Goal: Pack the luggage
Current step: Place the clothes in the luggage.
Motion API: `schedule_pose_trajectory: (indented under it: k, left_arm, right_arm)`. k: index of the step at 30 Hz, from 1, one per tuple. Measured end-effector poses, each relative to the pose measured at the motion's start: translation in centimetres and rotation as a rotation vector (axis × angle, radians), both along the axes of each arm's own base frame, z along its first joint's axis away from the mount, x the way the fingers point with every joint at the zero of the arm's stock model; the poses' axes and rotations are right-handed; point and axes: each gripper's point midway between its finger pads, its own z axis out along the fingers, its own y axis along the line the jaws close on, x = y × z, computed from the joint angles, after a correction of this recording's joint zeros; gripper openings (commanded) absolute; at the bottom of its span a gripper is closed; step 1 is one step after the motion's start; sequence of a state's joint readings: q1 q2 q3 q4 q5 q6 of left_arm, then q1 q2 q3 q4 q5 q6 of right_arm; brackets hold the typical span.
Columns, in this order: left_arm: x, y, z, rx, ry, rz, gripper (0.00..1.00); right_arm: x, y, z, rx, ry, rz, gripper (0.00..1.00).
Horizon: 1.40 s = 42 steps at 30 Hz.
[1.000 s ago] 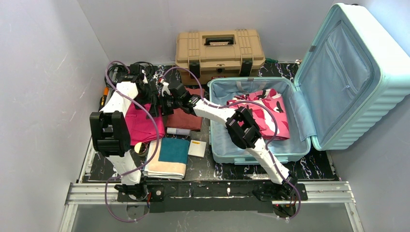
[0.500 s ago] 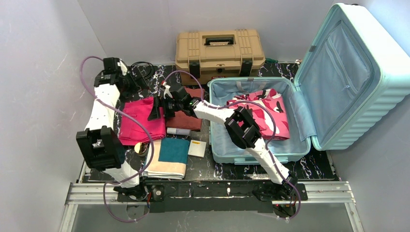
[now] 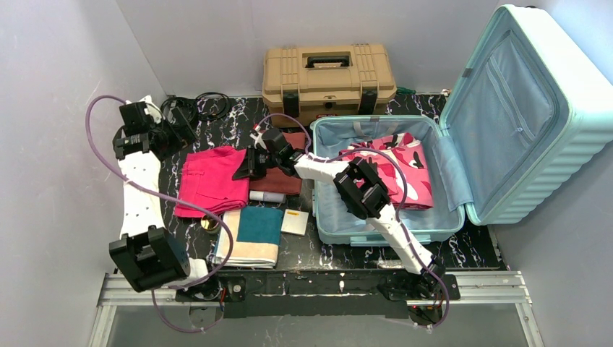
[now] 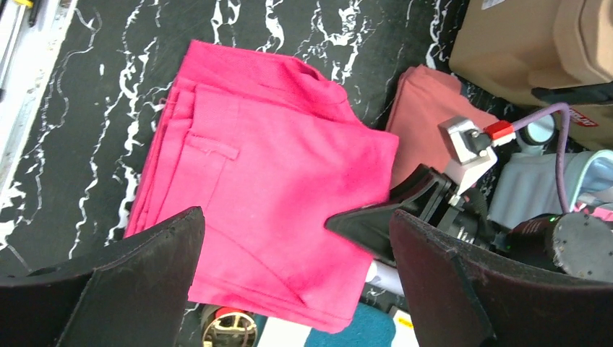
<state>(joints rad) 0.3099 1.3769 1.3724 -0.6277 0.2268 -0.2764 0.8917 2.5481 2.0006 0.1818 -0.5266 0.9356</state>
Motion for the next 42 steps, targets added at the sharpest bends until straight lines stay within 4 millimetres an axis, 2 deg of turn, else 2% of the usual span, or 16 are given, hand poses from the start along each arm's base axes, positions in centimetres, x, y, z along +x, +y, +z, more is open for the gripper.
schedule_pose_trajectory:
  k: [1,8,14,19,24,27,30,32,35,42]
  left_arm:
    - [-0.4,0.1,-0.1,0.006,0.0,0.002,0.98]
    - [-3.2,1.7,0.1,0.067,-0.019,0.027,0.98]
    - [-5.9,3.2,0.8,0.124,-0.054,0.076,0.98]
    - [-7.4,4.2,1.1,0.154,-0.068,0.112,0.98]
    - [-8.3,5.2,0.0,0.136,-0.045,0.147,0.98]
    - [-8.7,5.6,-0.8,0.114,-0.029,0.162,0.98]
    - [-9.0,5.7,-1.1,0.099,-0.025,0.167,0.98]
    - [-9.0,5.8,-1.1,0.092,-0.026,0.169,0.98]
    - [-9.0,5.8,-1.1,0.082,-0.032,0.166,0.98]
    - [-8.8,5.4,-1.0,0.048,-0.044,0.159,0.98]
  right_arm:
    - [0.1,-0.2,-0.2,-0.002,0.012,-0.003,0.01]
    - [0.3,-0.3,-0.3,-0.013,-0.011,0.014,0.01]
    - [0.2,-1.0,1.0,-0.053,-0.076,0.037,0.01]
    - [-0.5,-2.2,5.6,-0.06,-0.129,0.054,0.01]
    - [-1.2,-4.2,12.4,-0.037,-0.22,0.057,0.01]
    - [-1.4,-6.5,15.3,-0.036,-0.27,0.048,0.01]
    - [-1.1,-9.8,16.1,-0.063,-0.279,0.021,0.01]
    - [-0.6,-12.5,15.6,-0.102,-0.269,-0.002,0.01]
    - [0.5,-16.7,13.6,-0.188,-0.245,-0.033,0.01]
    - [2.1,-24.4,10.1,-0.352,-0.202,-0.045,0.01]
